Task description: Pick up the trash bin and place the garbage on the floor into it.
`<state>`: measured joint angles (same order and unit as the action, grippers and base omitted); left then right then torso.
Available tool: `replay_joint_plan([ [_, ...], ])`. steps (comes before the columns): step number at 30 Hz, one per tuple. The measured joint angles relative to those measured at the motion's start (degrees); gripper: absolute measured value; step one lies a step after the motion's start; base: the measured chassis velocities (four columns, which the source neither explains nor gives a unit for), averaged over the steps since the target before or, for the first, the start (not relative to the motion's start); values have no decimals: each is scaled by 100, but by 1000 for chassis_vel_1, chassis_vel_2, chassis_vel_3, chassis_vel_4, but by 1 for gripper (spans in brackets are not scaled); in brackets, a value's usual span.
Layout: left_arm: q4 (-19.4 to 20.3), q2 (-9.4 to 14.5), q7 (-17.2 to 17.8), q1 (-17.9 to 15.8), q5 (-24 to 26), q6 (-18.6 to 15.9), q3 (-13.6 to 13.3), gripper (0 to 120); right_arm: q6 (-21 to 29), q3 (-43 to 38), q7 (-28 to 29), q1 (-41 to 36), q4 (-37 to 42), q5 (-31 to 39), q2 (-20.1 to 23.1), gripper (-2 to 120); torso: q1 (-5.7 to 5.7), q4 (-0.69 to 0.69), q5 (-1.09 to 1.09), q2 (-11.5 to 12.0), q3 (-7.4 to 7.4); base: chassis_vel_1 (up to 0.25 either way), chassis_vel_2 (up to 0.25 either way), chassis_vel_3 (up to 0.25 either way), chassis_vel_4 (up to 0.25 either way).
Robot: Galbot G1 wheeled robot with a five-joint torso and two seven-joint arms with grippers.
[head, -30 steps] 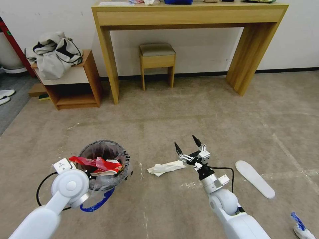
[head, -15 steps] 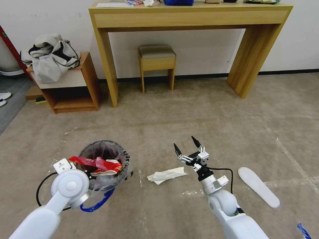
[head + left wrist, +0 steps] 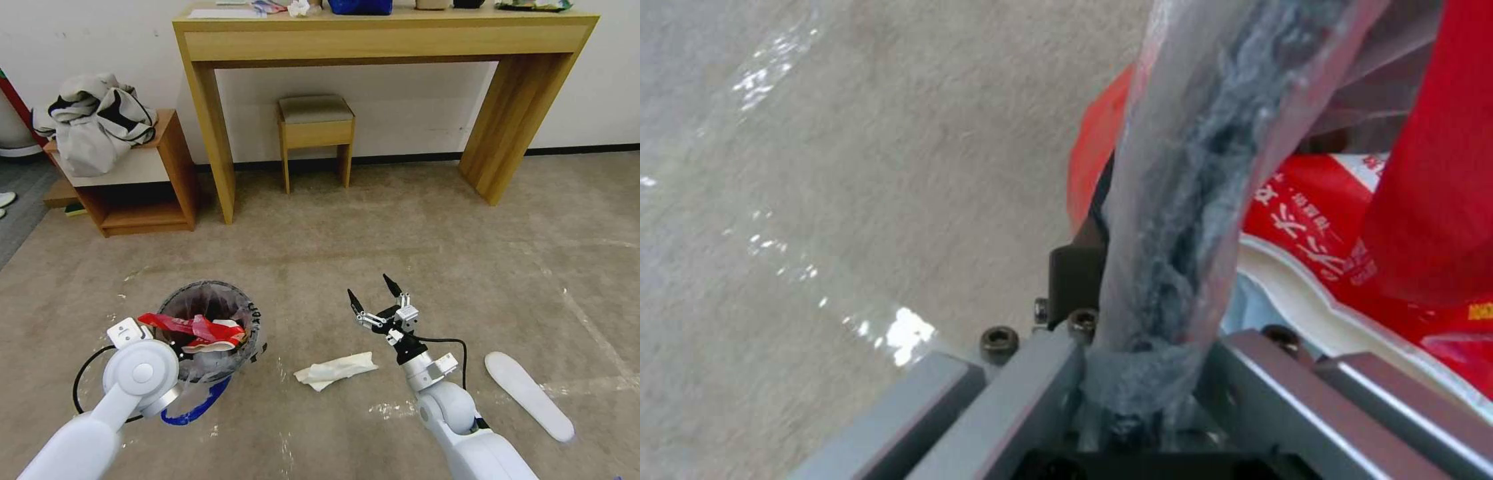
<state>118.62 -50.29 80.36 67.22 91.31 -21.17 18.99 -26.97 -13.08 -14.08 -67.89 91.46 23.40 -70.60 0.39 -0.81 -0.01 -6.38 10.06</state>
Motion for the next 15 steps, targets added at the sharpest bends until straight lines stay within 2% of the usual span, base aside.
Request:
replay_joint_plan([
  [7, -2, 0, -7, -9, 2, -1, 1, 0, -56, 22, 4, 19, -25, -2, 38, 100, 2, -1, 0, 0, 1, -86, 103, 91, -87],
  [13, -1, 5, -8, 0, 11, -1, 10, 0, -44, 52, 68, 175, -36, 15, 162, 100, 0, 0, 1, 0, 0, 0, 0, 0, 0],
  [15, 5, 6, -13, -4, 22, -1, 9, 0, -33, 145, 79, 361, -80, 80, 437, 100, 0, 0, 1, 0, 0, 0, 0, 0, 0],
])
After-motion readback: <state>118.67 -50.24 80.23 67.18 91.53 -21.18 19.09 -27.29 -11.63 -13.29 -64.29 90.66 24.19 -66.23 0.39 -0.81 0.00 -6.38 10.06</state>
